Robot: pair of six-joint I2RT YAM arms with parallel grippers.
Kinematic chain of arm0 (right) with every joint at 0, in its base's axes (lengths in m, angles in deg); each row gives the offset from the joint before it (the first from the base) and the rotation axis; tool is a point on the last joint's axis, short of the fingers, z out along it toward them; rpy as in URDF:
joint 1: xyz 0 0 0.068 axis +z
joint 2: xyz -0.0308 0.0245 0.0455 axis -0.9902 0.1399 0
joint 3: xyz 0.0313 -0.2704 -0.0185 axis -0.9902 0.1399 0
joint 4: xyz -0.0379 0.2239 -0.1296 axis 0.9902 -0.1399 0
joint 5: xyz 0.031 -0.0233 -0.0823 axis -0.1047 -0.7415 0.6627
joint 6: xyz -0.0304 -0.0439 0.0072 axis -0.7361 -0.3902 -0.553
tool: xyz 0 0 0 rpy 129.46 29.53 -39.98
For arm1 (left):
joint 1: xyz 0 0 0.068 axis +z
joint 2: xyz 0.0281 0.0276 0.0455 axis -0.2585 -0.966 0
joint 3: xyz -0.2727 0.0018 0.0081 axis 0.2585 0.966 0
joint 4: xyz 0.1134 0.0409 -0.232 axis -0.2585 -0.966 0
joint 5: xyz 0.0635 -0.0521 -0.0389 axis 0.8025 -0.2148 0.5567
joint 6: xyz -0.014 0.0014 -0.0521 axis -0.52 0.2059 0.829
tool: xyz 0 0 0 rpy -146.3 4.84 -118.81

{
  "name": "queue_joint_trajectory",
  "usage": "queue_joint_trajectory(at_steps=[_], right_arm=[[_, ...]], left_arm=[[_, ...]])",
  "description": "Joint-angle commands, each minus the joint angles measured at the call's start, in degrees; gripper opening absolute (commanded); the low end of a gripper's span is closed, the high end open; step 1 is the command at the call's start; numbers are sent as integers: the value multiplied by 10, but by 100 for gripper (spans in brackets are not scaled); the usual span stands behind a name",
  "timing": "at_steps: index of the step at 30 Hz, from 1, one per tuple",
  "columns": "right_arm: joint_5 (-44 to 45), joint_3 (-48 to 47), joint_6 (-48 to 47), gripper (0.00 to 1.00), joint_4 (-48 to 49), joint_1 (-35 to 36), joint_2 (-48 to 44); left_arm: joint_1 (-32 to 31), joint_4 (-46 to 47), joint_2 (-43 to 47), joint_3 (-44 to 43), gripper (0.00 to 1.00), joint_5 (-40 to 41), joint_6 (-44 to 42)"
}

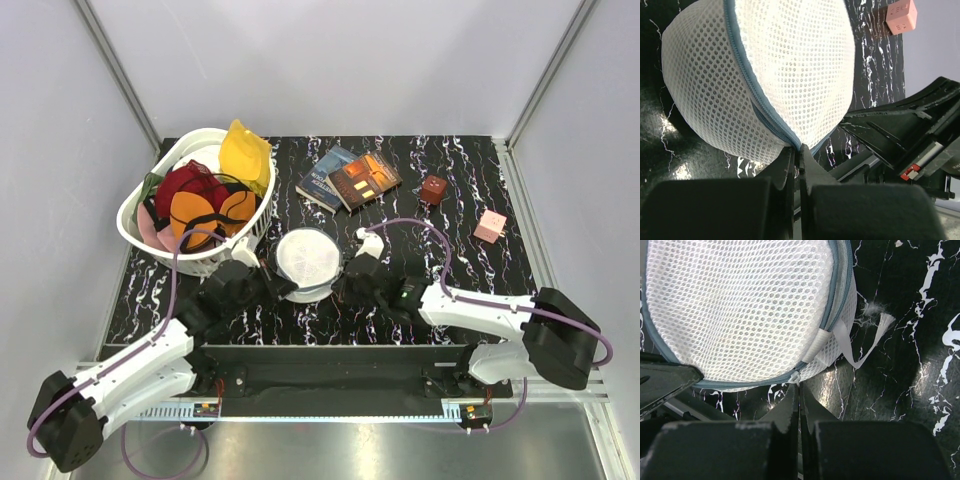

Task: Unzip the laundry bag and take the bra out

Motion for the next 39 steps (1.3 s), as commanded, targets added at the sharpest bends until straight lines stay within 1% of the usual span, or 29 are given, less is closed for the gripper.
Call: queue_joint_trajectory(at_steps=[1,7,13,16,17,18,19,20,21,22,23,24,27,30,33,34,36,37,38,39], right_arm=[[58,-16,-42,0,-55,-34,17],[56,-11,-56,0,-69,-68,18],[57,-7,-69,0,-80,-82,4],[54,-8,-76,0,-92,-81,-9],[52,-8,-76,3,-96,-81,-13],[47,-7,-78,6,-101,-81,-18],[42,-6,-78,11,-108,-81,-30],[36,-5,-82,24,-114,-81,-37],[23,-6,-85,35,-119,-81,-47],[20,-9,-87,42,-137,-81,-54],[14,-15,-88,54,-148,-81,-60],[10,-18,-90,58,-167,-81,-74],[0,-33,-99,64,-192,-81,-110],[-11,-65,-117,65,-228,-81,-152],[-44,-110,-148,66,-232,-80,-169],[-52,-140,-154,66,-232,-79,-164],[-71,-175,-173,66,-234,-66,-126],[-68,-209,-178,66,-234,-55,-108],[-67,-226,-190,65,-237,-46,-67],[-65,-242,-194,65,-239,-30,-46]], left_arm=[[6,-10,19,5,0,-13,-28],[6,-15,32,8,0,-15,-29],[6,-19,22,0,0,-23,-44],[6,-24,16,-11,31,-31,-57],[6,-30,15,-15,52,-26,-60],[6,-35,17,-21,62,-24,-63],[6,-43,18,-36,69,-18,-74],[6,-63,18,-44,83,-5,-81],[7,-77,18,-66,89,2,-98],[7,-113,17,-80,93,21,-107],[13,-130,14,-93,99,26,-117],[16,-145,15,-116,99,29,-133],[43,-180,21,-156,99,20,-165],[85,-217,25,-197,99,13,-208],[135,-244,23,-216,99,28,-231],[163,-232,23,-215,99,-6,-233],[186,-224,18,-211,99,-32,-230],[205,-227,11,-212,99,-41,-231],[212,-230,10,-217,99,-48,-237],[222,-240,10,-220,99,-54,-242]])
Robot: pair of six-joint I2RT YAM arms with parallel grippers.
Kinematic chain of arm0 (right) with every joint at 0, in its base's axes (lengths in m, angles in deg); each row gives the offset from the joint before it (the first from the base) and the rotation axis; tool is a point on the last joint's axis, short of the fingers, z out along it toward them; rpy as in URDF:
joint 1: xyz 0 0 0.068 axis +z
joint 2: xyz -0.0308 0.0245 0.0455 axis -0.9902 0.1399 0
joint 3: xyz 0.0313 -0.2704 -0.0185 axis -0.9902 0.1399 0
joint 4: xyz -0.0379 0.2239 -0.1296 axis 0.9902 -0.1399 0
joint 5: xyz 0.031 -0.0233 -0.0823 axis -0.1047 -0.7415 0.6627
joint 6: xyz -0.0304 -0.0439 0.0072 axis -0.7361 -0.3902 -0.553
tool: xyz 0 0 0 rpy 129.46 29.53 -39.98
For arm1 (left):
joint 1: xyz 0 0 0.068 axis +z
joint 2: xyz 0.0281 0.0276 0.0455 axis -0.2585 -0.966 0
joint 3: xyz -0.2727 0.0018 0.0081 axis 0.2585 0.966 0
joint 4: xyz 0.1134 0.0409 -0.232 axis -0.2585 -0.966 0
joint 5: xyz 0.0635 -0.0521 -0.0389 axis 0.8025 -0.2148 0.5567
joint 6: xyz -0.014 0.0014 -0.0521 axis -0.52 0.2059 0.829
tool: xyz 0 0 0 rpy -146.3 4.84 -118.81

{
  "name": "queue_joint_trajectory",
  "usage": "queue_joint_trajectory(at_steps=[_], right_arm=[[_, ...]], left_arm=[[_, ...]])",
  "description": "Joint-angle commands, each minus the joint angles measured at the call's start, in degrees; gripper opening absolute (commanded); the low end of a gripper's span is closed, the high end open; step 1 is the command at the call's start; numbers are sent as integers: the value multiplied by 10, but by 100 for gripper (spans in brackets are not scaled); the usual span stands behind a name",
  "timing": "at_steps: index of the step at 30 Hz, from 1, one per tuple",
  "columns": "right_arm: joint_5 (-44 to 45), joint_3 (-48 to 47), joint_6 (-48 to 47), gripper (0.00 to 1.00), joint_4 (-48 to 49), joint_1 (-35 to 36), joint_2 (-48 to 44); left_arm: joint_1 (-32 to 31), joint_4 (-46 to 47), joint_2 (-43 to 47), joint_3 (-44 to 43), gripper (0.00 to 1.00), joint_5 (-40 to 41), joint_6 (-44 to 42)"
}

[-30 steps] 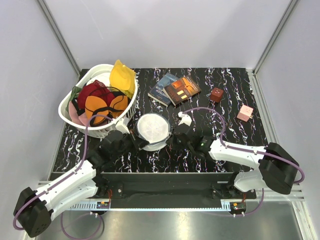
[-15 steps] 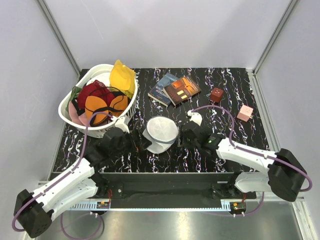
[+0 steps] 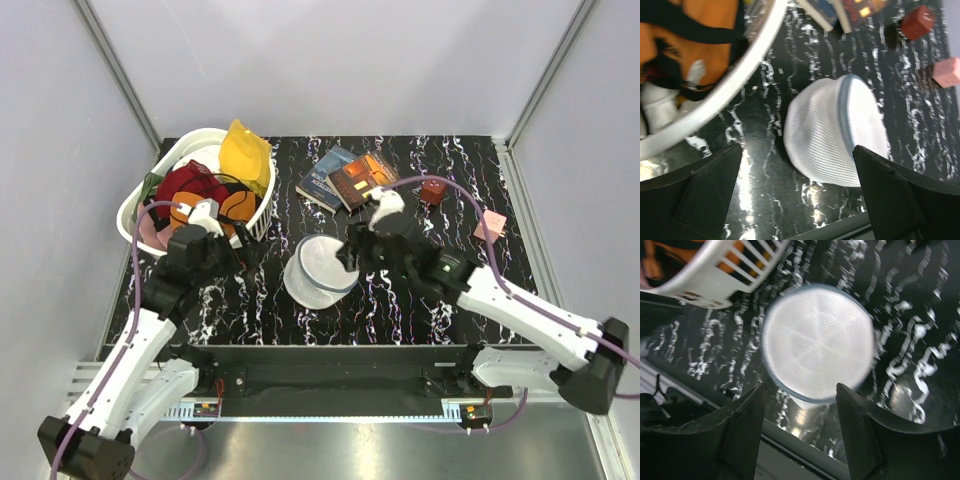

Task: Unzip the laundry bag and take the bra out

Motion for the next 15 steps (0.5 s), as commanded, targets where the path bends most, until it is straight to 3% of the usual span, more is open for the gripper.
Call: queue_joint_trajectory(at_steps=[1,9,15], right_arm=[[-20,-101,-54,66,-2,45,118],[-7,-193,-63,61,-6,101,258],[12,-212,-62,56,-32,110,306]], left_arm=[[34,-24,-3,-31,99,-45,-44],[51,-67,39,-45,99,28,-93],[57,-65,44,-36,99,10,-86]])
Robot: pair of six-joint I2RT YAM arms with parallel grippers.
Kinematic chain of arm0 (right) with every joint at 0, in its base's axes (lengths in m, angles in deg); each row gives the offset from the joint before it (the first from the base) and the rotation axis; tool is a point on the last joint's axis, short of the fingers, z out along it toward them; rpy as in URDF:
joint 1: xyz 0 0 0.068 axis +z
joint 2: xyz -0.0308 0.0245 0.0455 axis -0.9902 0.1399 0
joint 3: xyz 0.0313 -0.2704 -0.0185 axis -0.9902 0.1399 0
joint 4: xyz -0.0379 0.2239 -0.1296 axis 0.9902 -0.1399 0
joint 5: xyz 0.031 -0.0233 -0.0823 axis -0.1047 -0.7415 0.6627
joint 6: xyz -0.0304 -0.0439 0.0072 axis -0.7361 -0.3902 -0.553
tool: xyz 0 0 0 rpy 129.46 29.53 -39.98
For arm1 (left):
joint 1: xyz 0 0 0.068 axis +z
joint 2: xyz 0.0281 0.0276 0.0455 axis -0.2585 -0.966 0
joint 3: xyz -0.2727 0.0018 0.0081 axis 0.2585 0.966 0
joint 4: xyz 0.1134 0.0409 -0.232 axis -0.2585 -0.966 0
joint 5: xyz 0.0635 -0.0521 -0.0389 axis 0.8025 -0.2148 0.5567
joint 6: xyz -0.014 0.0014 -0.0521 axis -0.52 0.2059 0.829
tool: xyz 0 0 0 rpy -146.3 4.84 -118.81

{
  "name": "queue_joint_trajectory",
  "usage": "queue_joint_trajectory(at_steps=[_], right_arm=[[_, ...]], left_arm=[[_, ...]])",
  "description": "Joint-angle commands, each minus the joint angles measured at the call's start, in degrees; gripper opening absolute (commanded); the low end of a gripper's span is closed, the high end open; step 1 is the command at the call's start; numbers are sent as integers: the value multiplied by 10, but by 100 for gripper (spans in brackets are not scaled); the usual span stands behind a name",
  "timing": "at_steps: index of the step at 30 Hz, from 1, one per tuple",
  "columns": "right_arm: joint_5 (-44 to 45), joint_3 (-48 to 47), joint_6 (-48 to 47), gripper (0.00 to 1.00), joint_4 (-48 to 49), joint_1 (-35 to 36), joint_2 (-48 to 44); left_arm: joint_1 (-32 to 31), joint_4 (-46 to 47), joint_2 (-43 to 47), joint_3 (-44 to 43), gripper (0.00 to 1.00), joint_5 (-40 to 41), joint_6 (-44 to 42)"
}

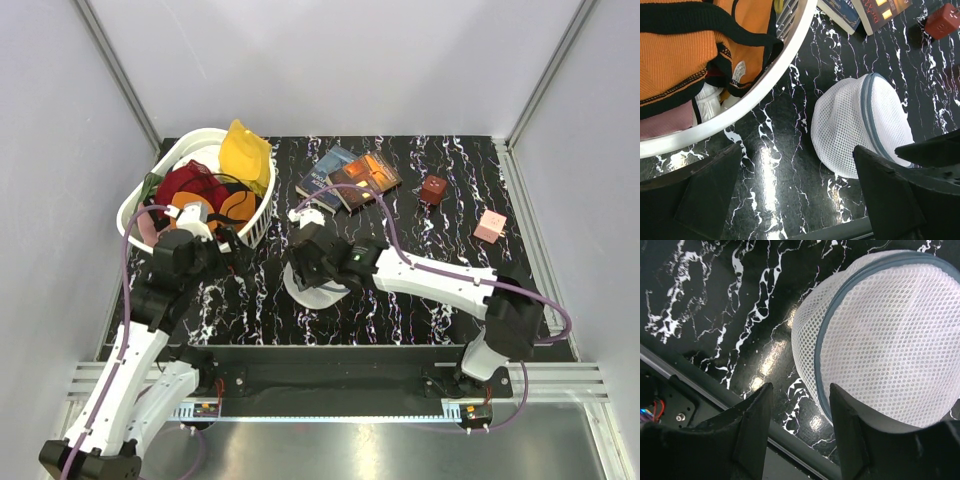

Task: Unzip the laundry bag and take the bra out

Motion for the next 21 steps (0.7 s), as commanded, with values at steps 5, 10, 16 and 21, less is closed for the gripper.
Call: queue_joint_trajectory(at_steps=[5,10,16,21], right_arm=[[41,-39,-8,52,-25,4,29],[49,-47,-13,34,-28,5,40],[53,-47,-13,13,-26,5,23],[63,-36,-8,7,-26,4,0]], left_arm=[[6,5,6,-14,99,-1,-12],[12,5,7,-13,99,-3,-11],[17,5,6,-11,99,-8,-10],[20,5,3,-10,99,-11,-9]])
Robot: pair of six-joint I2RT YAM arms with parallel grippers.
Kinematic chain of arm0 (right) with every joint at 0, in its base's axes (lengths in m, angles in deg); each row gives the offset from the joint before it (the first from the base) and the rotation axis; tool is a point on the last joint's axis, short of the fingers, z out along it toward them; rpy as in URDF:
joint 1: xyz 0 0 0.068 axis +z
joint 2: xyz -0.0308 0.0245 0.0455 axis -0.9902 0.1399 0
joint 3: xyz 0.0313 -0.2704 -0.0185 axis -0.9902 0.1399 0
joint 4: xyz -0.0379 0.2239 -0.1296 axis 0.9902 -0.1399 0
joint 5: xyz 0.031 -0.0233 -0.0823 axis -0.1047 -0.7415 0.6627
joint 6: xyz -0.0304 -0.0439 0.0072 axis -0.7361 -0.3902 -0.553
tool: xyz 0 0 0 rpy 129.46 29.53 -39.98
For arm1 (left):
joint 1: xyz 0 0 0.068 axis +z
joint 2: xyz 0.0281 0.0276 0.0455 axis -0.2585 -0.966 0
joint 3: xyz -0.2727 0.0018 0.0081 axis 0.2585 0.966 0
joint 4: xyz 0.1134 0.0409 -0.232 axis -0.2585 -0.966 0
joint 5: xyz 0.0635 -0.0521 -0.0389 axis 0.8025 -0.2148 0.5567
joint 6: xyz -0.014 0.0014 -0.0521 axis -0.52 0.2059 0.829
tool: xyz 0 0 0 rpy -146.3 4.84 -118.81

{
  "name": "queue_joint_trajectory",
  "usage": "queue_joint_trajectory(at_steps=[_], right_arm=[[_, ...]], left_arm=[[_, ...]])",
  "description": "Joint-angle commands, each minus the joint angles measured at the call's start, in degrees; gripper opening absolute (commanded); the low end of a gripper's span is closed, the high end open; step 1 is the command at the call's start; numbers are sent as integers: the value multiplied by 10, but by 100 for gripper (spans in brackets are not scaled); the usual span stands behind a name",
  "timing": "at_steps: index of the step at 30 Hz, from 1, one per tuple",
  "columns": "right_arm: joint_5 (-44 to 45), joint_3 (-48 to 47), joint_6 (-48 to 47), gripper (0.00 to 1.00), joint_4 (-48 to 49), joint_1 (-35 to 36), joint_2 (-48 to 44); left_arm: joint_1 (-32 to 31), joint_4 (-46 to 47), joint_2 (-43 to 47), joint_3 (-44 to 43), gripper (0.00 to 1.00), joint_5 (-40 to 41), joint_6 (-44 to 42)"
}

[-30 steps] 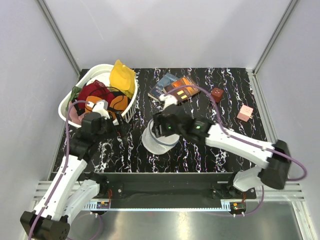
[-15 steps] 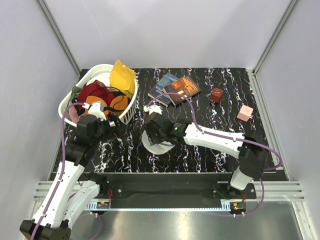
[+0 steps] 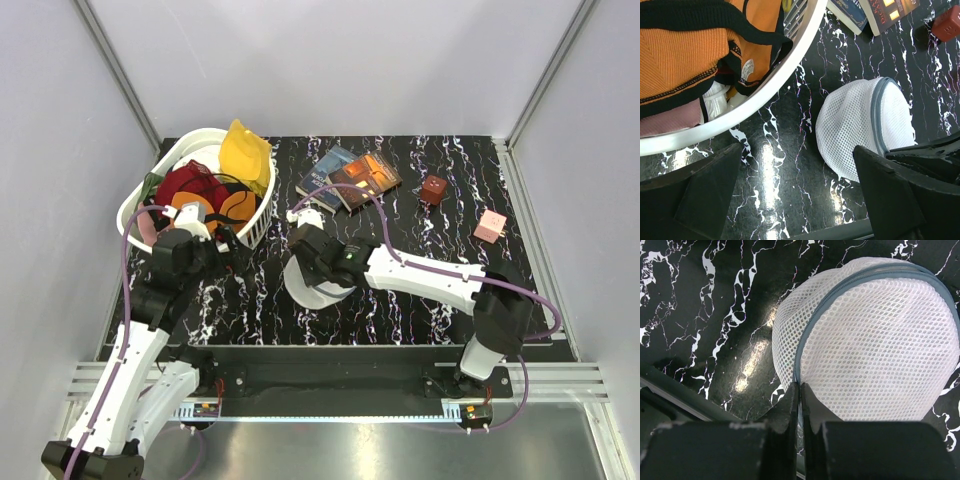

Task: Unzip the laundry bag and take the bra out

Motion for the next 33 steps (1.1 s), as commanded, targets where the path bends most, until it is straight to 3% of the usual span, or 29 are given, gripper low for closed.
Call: queue_joint_trajectory(at_steps=[1,13,21,24,28,33], right_arm=[[29,-13,3,7,-2,4,-48],[113,63,44,1,-6,4,-174],[233,181,166,4,-51,4,-321],[267,210,206,18,-98,5,-385],[304,227,233,51,-154,4,-460],[317,228,217,62,-177,4,-526]], left_arm=[[5,11,1,-9,99,-10,-8],[8,13,-2,-8,99,-10,-13],[8,13,0,-7,99,-4,-14],[8,12,-1,-7,99,-5,-14],[8,13,-1,-7,99,-5,-14],[8,13,-4,-5,98,-6,-14]])
